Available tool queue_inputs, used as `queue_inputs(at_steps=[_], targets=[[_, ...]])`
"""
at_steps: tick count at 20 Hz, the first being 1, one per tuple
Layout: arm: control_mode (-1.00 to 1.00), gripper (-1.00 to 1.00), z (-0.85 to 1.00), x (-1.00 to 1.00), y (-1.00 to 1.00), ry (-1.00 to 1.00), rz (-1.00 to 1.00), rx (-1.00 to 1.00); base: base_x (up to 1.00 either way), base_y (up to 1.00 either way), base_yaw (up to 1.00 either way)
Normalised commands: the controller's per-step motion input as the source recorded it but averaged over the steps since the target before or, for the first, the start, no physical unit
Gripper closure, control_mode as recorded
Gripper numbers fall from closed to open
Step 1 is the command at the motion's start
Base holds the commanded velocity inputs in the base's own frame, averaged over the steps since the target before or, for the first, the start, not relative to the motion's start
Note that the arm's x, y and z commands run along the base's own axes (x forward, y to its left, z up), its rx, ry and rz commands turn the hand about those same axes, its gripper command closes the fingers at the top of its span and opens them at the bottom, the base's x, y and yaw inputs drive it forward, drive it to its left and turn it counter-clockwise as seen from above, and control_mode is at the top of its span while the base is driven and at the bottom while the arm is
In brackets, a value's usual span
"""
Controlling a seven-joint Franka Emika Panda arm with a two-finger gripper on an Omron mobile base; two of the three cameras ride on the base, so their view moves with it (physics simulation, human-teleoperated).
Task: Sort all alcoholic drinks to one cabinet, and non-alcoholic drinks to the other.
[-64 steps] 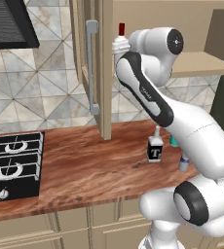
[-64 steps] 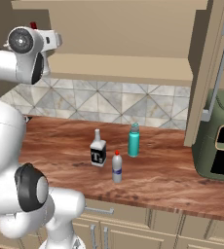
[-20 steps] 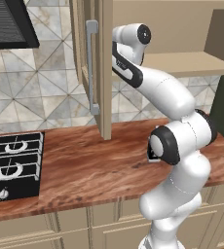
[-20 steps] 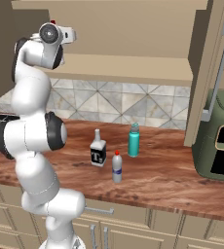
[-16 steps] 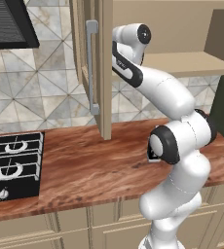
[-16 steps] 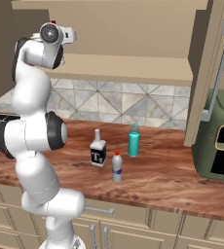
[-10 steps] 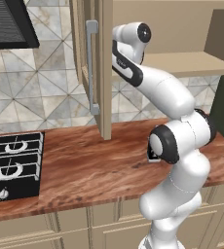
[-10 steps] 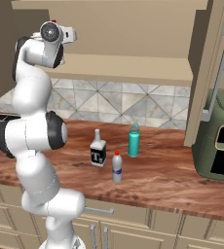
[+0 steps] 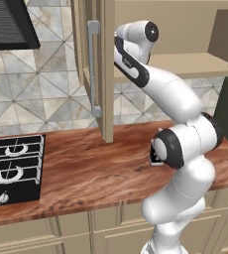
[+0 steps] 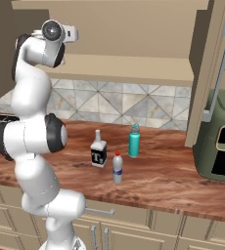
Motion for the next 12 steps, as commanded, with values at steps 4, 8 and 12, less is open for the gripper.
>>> queue_inputs(at_steps=[4, 8, 12], targets=[[-1.00, -1.00, 0.14, -0.42, -0.19, 0.00, 0.00, 0.02, 0.00, 0.00, 0.00], [-1.00, -1.00, 0.08, -0.61, -0.13, 0.00, 0.00, 0.01, 0.00, 0.00, 0.00], [-1.00, -1.00, 0.04, -0.80, -0.18, -0.01, 0.00, 0.01, 0.00, 0.00, 0.00]])
